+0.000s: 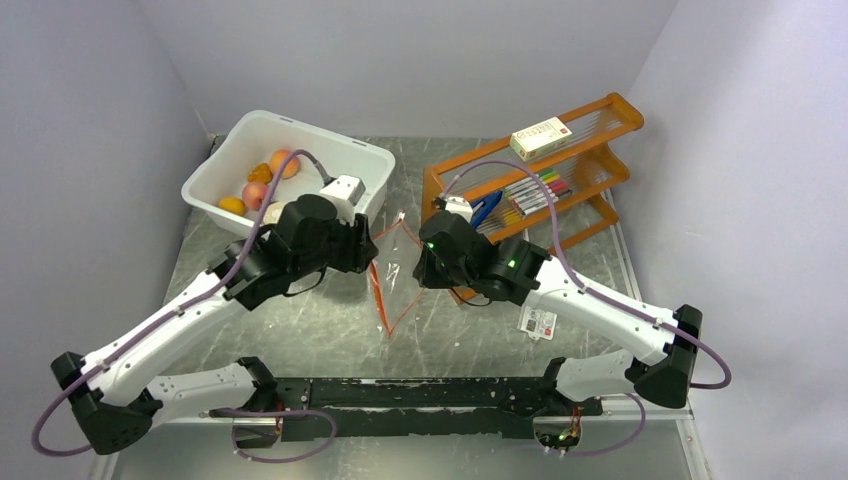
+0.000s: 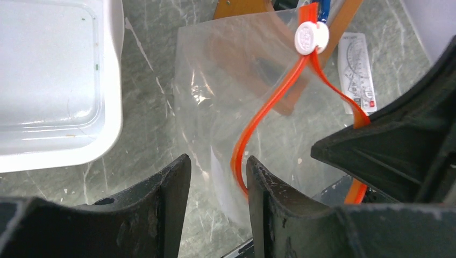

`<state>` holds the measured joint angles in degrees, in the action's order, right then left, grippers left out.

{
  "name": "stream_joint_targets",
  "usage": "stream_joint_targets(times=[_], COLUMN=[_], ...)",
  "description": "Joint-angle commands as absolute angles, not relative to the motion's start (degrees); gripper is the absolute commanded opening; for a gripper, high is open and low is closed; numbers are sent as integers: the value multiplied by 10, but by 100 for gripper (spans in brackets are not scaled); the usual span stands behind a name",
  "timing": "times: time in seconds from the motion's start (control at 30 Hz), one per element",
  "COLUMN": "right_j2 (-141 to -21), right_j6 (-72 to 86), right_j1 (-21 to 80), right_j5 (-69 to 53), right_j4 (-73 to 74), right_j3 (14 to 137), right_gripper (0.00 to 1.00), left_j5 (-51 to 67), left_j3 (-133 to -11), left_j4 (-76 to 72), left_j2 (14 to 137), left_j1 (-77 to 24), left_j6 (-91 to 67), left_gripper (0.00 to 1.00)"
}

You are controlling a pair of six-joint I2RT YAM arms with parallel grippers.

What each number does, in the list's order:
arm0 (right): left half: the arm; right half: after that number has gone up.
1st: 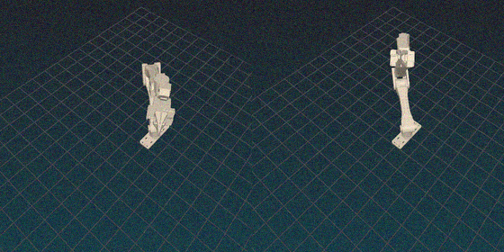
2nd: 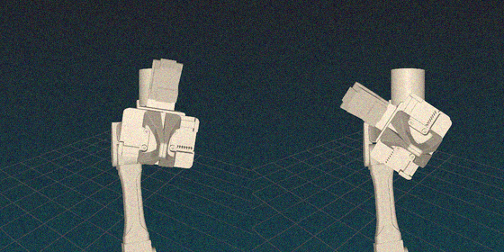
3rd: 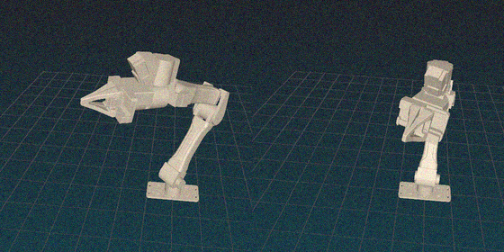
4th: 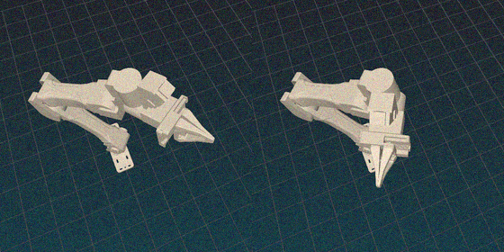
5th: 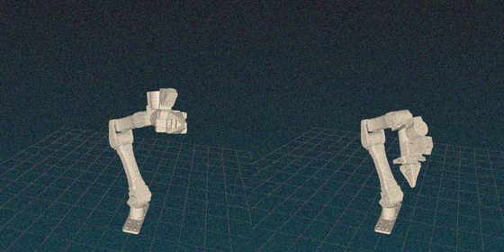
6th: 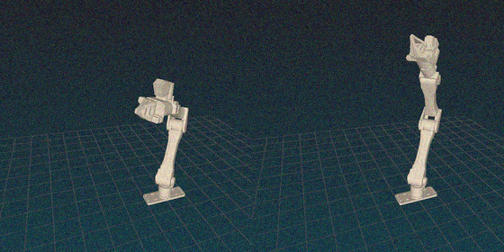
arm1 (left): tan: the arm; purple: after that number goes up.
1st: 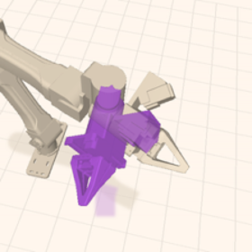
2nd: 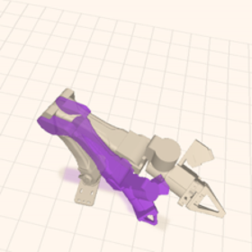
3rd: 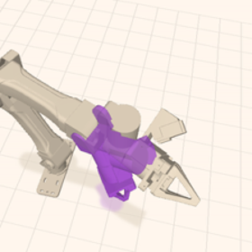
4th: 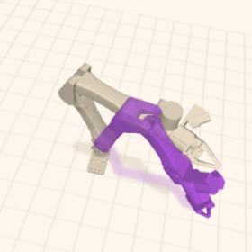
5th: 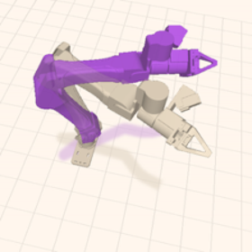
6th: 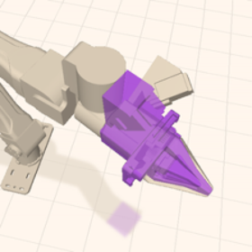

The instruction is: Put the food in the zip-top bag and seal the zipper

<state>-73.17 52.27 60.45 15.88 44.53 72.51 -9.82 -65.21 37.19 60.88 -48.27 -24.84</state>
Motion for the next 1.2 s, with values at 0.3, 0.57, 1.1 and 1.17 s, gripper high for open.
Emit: stream_joint_targets(times=[0.3, 0.57, 1.1, 1.17], right_j2=[-699, -709, -711, -715], right_j6=[517, 498, 498, 494], right_j1=[605, 605, 605, 605], right_j5=[177, 151, 163, 172], right_j4=[445, 438, 454, 474], right_j3=[704, 745, 750, 756], right_gripper=[0, 0, 0, 0], left_j5=[-54, 138, -94, -140], left_j3=[-648, -627, -638, -636], left_j4=[386, 245, 347, 362], left_j2=[550, 543, 633, 626], left_j1=[-486, -487, -487, -487], left_j6=[-269, -313, -292, -297], left_gripper=[45, 76, 42, 20])
